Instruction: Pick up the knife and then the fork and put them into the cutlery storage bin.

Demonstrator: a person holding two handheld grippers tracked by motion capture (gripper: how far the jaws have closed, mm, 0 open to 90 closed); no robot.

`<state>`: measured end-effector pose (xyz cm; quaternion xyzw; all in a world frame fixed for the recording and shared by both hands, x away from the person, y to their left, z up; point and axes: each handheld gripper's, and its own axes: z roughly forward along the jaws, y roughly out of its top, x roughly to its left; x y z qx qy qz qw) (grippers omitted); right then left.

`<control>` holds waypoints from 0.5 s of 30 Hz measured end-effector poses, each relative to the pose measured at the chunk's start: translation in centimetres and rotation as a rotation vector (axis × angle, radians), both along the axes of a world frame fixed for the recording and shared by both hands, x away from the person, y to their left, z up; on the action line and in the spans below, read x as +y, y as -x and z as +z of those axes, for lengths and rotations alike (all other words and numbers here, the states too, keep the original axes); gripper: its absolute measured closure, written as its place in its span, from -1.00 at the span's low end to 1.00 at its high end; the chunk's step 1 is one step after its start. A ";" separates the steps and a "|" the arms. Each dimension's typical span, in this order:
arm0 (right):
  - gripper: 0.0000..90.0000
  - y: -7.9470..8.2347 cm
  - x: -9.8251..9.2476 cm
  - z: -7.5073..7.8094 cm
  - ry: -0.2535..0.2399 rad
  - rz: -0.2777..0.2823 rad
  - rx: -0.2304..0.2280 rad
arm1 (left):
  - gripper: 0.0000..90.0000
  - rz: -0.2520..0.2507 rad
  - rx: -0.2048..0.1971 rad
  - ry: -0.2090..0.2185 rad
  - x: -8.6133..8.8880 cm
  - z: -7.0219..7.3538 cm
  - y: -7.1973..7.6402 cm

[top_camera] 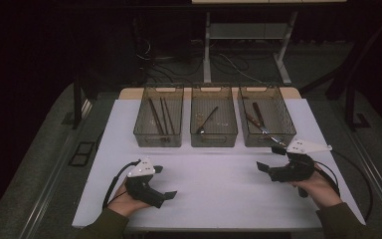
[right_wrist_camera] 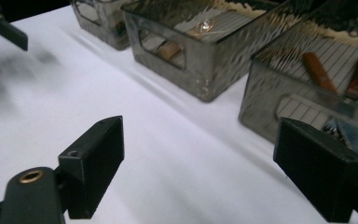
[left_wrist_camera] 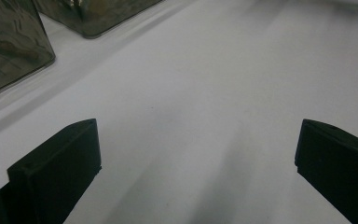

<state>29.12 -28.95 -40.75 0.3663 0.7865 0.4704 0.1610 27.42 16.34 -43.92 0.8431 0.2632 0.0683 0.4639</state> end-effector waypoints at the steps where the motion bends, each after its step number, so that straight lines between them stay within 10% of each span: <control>1: -0.65 0.2 0.0 -0.2 0.000 -0.001 0.002 | -1.00 0.000 0.000 -0.001 0.0 0.0 0.0; 15: -0.65 2.3 -0.1 -3.0 -0.001 0.003 0.039 | -1.00 0.000 -0.002 0.002 0.0 0.0 0.0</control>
